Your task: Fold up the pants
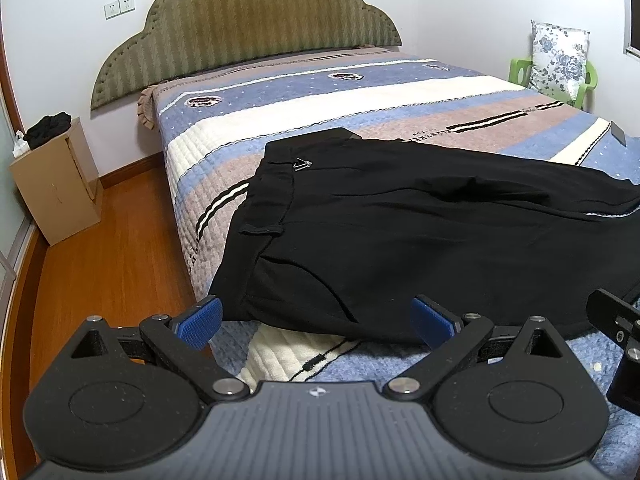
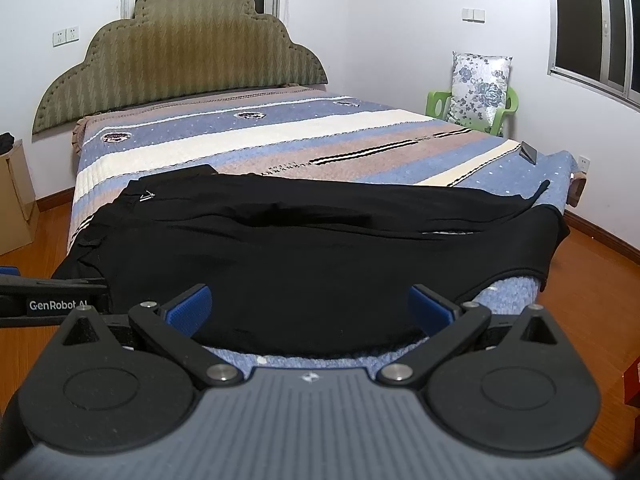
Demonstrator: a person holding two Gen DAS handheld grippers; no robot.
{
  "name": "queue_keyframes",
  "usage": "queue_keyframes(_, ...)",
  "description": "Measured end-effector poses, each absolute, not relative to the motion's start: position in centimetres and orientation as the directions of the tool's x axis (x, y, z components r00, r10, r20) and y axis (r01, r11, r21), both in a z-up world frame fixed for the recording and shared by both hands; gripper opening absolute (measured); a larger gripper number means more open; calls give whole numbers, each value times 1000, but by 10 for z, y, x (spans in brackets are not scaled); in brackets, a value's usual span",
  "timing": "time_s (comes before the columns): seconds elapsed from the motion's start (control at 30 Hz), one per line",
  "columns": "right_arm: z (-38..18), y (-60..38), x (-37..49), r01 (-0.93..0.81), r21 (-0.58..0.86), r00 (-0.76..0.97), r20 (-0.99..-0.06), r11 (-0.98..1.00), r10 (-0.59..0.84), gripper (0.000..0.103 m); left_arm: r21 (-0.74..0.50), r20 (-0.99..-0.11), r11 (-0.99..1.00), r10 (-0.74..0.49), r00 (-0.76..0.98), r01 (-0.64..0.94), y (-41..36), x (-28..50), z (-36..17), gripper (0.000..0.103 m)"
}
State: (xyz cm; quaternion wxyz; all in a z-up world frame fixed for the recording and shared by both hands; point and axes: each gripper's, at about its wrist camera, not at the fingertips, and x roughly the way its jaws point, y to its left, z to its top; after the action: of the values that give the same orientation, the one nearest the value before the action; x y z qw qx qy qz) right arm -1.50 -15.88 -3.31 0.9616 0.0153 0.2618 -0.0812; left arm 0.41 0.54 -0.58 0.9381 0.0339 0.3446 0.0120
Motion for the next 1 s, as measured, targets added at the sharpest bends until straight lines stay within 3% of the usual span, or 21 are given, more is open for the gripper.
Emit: queue_keyframes(1.0, -40, -158, -17, 153, -19, 834, -534, 988, -139, 103, 99, -653, 995, 84, 753, -26, 6, 1, -7, 101)
